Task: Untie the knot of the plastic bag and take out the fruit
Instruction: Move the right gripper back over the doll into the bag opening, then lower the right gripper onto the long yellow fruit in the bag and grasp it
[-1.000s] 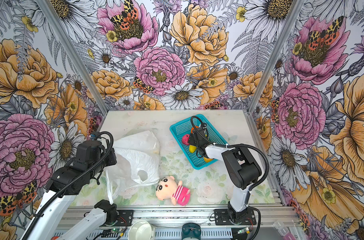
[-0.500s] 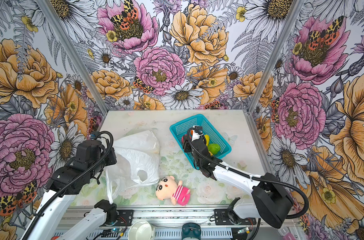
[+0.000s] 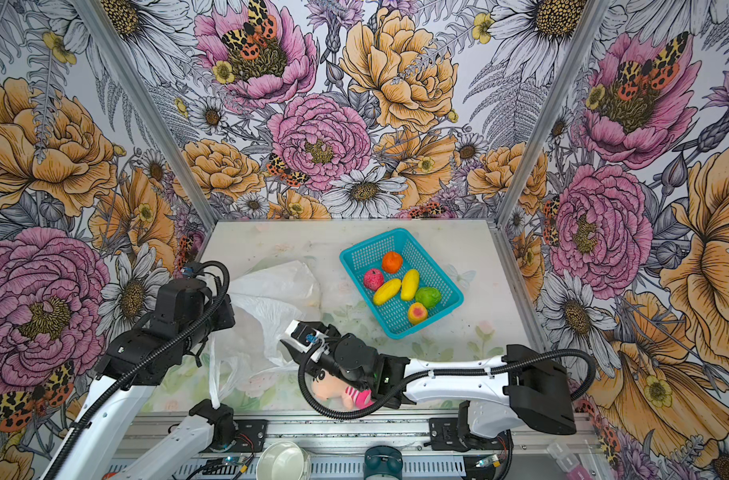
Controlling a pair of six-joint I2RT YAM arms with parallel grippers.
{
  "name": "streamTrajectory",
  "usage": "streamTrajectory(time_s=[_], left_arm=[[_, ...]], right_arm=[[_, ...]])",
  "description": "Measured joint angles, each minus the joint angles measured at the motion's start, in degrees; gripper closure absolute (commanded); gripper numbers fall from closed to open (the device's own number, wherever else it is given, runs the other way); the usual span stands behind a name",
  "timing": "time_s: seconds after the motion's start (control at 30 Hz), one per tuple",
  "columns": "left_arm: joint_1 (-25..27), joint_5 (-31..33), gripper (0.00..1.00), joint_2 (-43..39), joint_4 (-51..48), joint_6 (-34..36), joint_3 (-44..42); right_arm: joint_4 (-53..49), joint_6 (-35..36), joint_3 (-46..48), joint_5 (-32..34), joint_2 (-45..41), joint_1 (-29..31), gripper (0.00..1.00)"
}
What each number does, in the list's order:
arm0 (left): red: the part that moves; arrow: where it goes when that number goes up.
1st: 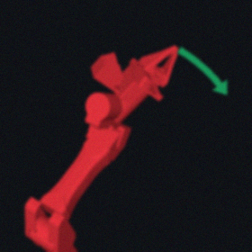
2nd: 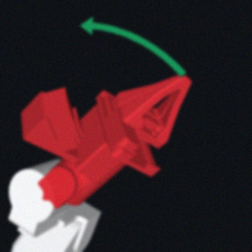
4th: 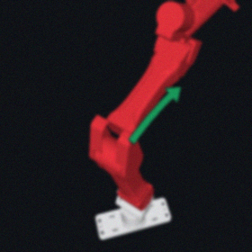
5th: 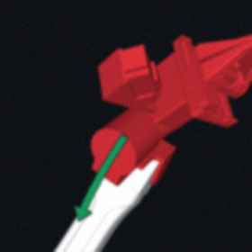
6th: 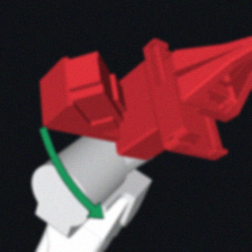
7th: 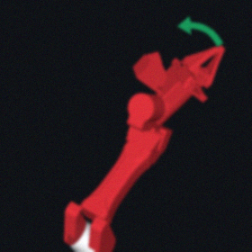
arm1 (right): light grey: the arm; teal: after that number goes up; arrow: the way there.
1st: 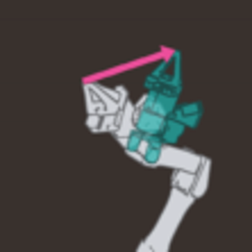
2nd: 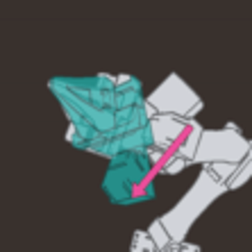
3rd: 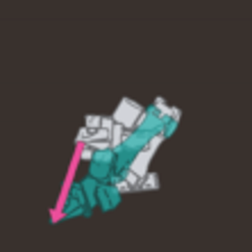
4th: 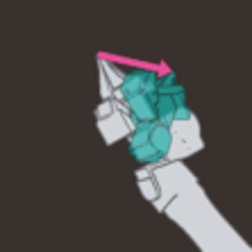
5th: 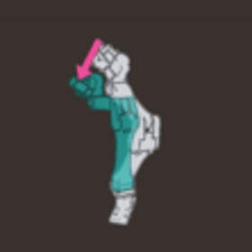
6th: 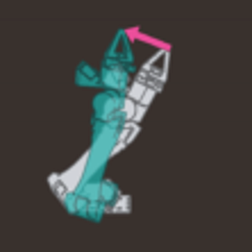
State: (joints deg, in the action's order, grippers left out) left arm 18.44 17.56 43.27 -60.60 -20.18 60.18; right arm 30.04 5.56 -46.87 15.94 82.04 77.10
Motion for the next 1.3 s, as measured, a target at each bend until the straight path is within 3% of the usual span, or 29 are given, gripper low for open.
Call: streamTrajectory(time_s=[0.37, 0.8, 1.03, 1.13, 1.3], left_arm=[[0.15, 0.02, 1.0, -0.85, 0.04, 0.0, 0.0], [0.63, 0.04, 1.0, -1.62, 0.04, -0.37, 0.0], [0.9, 0.24, 1.0, -1.62, 0.04, -0.39, 0.0], [0.94, 0.26, 1.0, -1.62, 0.04, -0.39, 0.0], [0.94, 0.42, 1.0, -1.68, 0.04, -0.39, 0.0]], right_arm=[[-4.28, 2.03, -15.28, -0.39, 19.1, 4.57, 0.65], [-10.8, -2.14, -29.9, 14.4, 36.2, 1.73, 0.62], [-15.85, -6.43, -34.42, 19.19, 40.44, -1.73, 0.46], [-19.1, -8.26, -36.57, 21.09, 42.84, -3.43, 0.43], [-24.3, -11.17, -38.58, 23.32, 45.72, -6.05, 0.23]])
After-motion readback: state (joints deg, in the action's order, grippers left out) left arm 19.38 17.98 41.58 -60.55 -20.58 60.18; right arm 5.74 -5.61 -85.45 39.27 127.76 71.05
